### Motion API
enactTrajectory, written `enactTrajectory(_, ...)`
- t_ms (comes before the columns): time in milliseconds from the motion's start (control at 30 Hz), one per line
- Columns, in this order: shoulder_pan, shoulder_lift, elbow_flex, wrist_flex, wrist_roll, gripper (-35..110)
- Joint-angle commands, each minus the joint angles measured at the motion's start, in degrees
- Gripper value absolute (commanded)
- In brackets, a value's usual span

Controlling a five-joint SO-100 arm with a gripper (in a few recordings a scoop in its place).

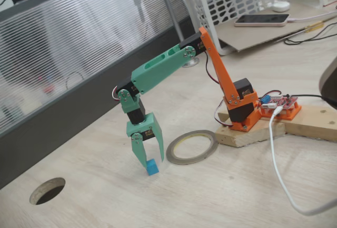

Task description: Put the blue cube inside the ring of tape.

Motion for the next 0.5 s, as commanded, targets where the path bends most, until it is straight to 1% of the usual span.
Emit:
enactTrajectory(0,-0.8,1.6,-1.1,0.6,0.5,33)
enactTrajectory(467,-0.9,2.0,-0.4,0.6,0.4,33)
